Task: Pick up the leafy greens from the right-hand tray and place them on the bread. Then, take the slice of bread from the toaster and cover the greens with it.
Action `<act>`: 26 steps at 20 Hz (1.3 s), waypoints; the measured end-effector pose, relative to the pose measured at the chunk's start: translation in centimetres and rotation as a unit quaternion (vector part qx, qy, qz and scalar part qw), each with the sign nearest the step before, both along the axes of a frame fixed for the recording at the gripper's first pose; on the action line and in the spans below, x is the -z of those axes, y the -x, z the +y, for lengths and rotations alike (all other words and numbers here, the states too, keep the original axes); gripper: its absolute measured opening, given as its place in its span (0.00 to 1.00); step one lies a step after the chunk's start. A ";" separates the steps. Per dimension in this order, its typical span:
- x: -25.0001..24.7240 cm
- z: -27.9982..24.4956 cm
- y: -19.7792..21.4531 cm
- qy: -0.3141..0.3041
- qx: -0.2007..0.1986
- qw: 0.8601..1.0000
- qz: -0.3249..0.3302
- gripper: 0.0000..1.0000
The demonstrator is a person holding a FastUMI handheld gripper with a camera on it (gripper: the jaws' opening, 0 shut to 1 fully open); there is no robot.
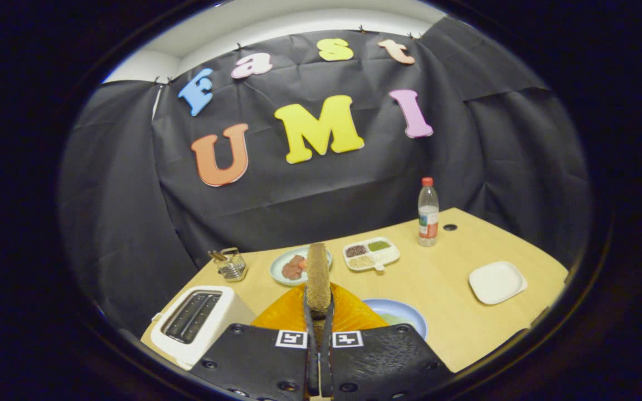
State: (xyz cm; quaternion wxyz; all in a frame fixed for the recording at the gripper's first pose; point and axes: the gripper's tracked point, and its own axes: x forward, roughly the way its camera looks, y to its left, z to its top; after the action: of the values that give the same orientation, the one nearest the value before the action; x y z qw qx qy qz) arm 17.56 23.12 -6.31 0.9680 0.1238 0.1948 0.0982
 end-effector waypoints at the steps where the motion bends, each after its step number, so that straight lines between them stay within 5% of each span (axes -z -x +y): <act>1: 1.6 -0.3 -0.5 -0.013 -0.001 1.000 0.017 0.02; 11: 7.9 -0.6 -1.7 -0.104 0.001 0.991 0.080 0.02; 17: 9.3 -3.1 -1.9 -0.089 0.000 0.992 0.088 0.04; 26: 11.3 -6.6 -1.6 -0.050 0.010 0.992 0.116 0.46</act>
State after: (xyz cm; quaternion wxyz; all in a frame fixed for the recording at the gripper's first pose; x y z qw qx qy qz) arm 19.20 16.48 -17.64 0.9323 0.1844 0.2998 0.0831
